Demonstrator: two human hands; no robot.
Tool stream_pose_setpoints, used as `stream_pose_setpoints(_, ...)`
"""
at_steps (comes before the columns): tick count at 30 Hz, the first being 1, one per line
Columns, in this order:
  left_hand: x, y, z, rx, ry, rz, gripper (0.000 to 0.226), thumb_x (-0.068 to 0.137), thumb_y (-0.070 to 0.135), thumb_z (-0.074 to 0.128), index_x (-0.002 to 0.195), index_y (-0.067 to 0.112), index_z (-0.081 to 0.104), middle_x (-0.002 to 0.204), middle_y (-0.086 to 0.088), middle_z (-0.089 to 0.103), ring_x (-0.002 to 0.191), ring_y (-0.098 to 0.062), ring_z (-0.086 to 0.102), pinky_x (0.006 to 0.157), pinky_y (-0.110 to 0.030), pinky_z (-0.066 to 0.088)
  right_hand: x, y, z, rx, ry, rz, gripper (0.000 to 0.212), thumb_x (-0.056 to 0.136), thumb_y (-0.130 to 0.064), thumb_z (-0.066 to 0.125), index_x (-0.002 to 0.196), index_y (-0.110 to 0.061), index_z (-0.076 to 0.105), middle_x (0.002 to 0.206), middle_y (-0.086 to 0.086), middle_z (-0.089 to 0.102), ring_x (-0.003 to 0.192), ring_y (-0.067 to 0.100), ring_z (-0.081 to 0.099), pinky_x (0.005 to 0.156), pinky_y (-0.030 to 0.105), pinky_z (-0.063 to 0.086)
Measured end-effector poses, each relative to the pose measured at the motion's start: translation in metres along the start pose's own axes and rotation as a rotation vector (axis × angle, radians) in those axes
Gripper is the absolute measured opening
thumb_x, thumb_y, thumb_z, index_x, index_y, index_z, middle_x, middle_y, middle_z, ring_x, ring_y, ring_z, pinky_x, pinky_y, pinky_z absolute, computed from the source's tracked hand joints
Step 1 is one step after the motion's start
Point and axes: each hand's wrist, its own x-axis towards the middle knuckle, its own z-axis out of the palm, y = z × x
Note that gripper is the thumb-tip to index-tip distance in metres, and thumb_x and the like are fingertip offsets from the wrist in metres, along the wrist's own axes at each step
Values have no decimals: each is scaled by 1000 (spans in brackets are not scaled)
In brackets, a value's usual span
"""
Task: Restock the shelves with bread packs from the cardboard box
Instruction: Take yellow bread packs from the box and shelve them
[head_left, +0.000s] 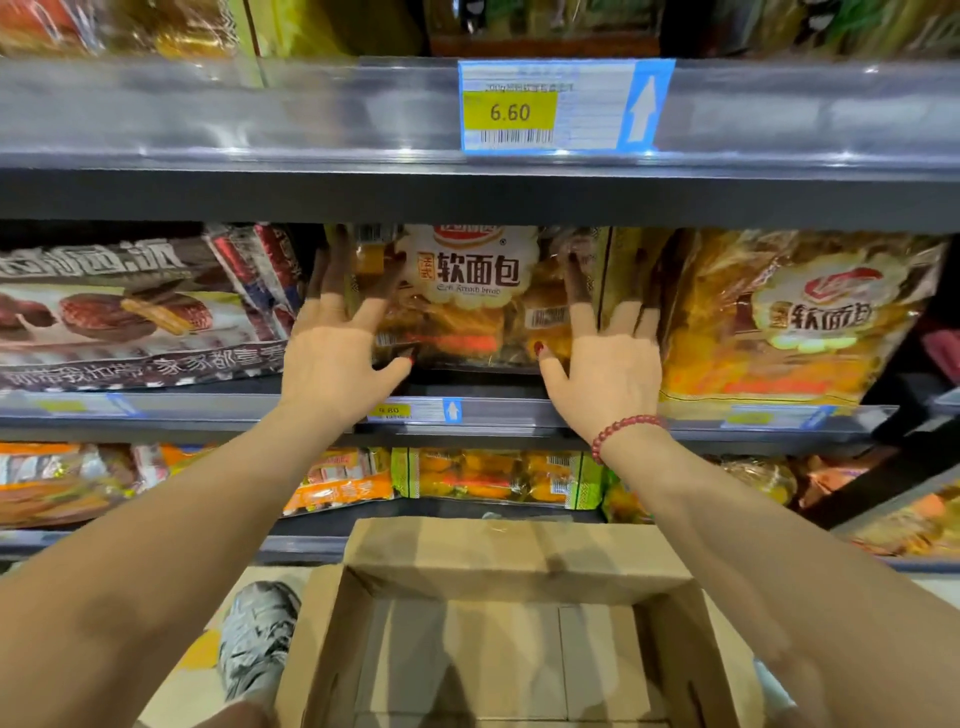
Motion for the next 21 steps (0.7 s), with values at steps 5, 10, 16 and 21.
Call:
stream_pose_setpoints(5,21,24,-6,105,-76,144,75,87,70,42,145,23,43,143,-15,50,131,-35,44,108,-44,33,18,-6,2,-23,34,-287,50,91,-51,45,138,-33,42,144,13,40,120,34,47,94,43,41)
stream_pose_setpoints(10,61,14,20,243,255,478,89,79,73,40,156,35,17,162,-12,19,148,-37,14,121,-50,2,46,-2,25,41,78,-379,73,89,-57,44,149,-41,5,160,9,-6,146,34,-3,117,53,9)
stream_pose_setpoints(16,68,9,33,272,303,511,89,78,75,36,156,34,15,160,-10,18,144,-36,13,120,-52,3,54,-2,34,56,98,-386,84,86,-54,50,149,-41,-4,159,8,-12,146,32,-12,117,53,3)
stream_pose_setpoints(21,52,26,13,195,188,417,86,82,73,37,155,34,15,163,-9,14,147,-35,10,121,-52,7,42,-1,9,75,-51,-368,70,94,-50,41,148,-45,-3,160,5,-10,147,32,0,115,51,21)
